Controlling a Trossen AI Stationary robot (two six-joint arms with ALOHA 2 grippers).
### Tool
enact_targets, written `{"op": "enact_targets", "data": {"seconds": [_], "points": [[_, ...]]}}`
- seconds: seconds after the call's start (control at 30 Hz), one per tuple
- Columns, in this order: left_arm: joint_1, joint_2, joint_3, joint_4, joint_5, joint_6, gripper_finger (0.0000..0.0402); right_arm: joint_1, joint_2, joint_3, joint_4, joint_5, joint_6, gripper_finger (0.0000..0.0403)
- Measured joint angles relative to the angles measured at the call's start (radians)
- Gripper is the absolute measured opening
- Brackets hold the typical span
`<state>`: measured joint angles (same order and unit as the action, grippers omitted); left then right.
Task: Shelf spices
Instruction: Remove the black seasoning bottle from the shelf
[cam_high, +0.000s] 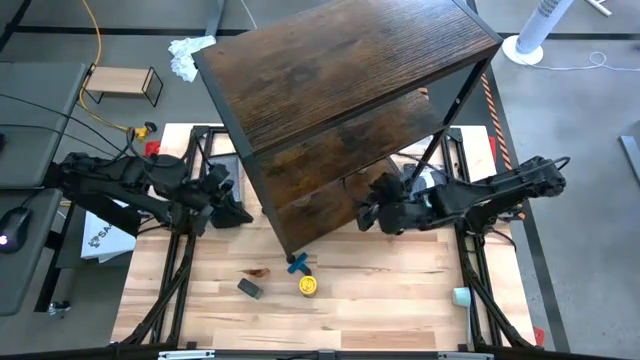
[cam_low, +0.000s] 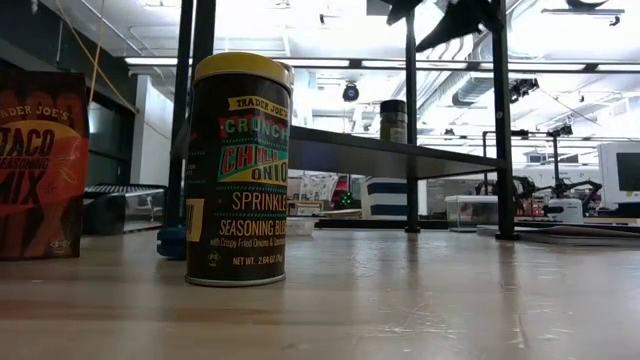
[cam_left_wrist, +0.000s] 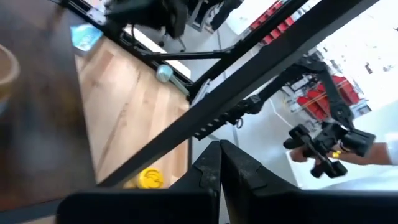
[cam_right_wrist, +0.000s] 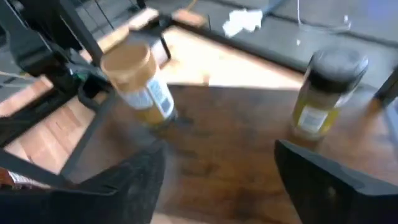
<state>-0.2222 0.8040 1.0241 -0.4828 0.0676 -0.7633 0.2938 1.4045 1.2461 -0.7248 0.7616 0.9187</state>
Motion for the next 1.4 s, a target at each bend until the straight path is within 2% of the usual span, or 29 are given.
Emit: {"op": "enact_targets", "data": {"seconds": [0.13,0.27,0.37,0.47,0.53,0.63,0.73,0.93,1.4], "points": [[0.023,-0.029,0.0,-0.052,-0.002,0.037,0.0,0.027,0.11,0.0,0.0,-0.12,0.123,0.0311],[0.041,-0.056,0.0,-0.095,-0.002,0.057,0.0,0.082,0.241,-0.001,-0.013,-0.134,0.271,0.0312],[0.048,-0.072,0.0,-0.113,-0.001,0.061,0.0,0.085,0.294,0.036,-0.159,-0.067,0.424,0.0312],[0.048,-0.083,0.0,-0.131,-0.002,0.074,0.0,0.039,0.311,0.1,-0.383,0.076,0.583,0.0312],[0.048,-0.086,0.0,-0.136,-0.002,0.091,0.0,-0.004,0.31,0.134,-0.482,0.136,0.627,0.0312],[0.048,-0.087,0.0,-0.135,-0.002,0.103,0.0,-0.074,0.31,0.165,-0.53,0.188,0.594,0.0312],[0.048,-0.087,0.0,-0.142,-0.001,0.103,0.0,-0.141,0.309,0.169,-0.455,0.236,0.52,0.0312],[0.048,-0.087,0.0,-0.167,0.001,0.086,0.0,-0.237,0.309,0.169,-0.349,0.234,0.359,0.0312],[0.048,-0.087,0.0,-0.183,-0.002,0.068,0.0,-0.372,0.309,0.169,-0.377,0.264,0.382,0.0312]]}}
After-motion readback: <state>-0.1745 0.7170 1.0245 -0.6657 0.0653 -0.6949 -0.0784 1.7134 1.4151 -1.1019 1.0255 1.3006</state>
